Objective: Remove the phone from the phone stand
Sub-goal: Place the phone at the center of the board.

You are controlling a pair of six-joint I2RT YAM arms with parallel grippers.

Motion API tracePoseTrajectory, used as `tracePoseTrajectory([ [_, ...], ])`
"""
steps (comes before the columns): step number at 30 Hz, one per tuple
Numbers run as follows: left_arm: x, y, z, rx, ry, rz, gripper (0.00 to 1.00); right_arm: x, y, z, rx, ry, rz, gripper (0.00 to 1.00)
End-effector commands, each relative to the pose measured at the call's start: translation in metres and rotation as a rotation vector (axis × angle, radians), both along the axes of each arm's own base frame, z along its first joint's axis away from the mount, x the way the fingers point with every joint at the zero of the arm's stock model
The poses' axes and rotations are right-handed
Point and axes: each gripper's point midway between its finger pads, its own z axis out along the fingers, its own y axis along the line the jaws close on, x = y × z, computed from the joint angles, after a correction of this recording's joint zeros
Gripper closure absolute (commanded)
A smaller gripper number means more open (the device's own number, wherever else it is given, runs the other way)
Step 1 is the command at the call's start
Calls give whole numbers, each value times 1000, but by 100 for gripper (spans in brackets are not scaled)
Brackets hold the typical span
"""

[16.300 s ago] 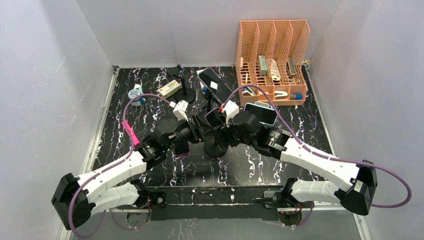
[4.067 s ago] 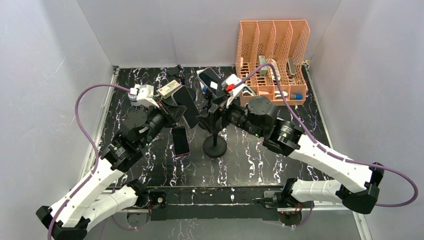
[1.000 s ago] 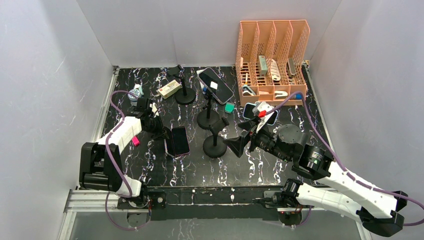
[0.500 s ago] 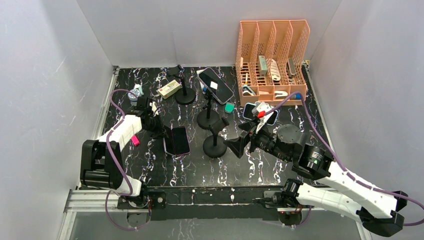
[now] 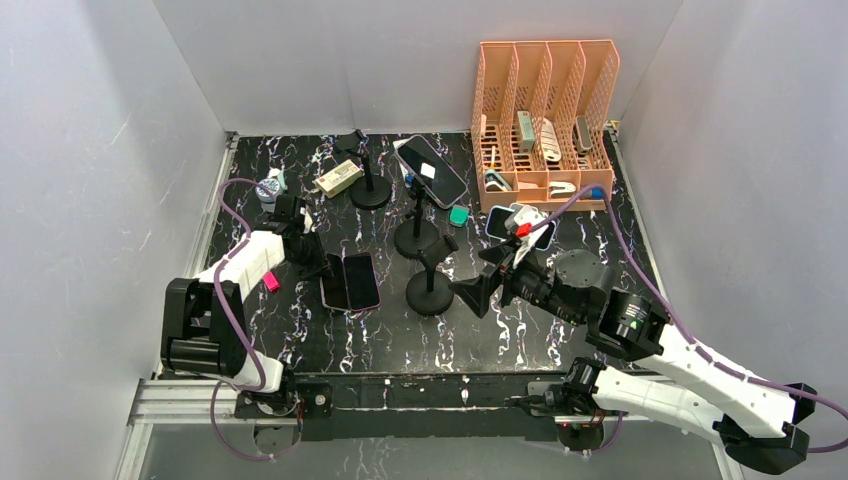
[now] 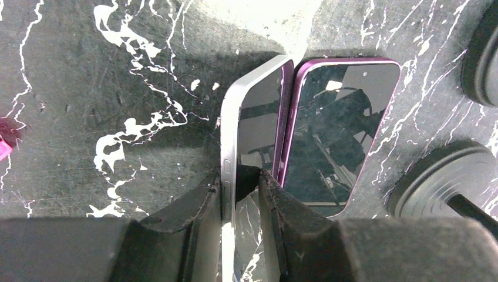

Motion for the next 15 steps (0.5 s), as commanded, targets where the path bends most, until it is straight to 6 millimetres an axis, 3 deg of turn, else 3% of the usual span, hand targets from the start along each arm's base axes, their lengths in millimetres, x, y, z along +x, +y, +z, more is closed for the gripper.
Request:
tracePoseTrajectory([
  [1,-8,16,-8,77,28,20,74,0,-1,7,30,-12,-6,1],
  [15,-12,17,-19,81,56,20,68,0,-2,5,27,-10,-10,1],
])
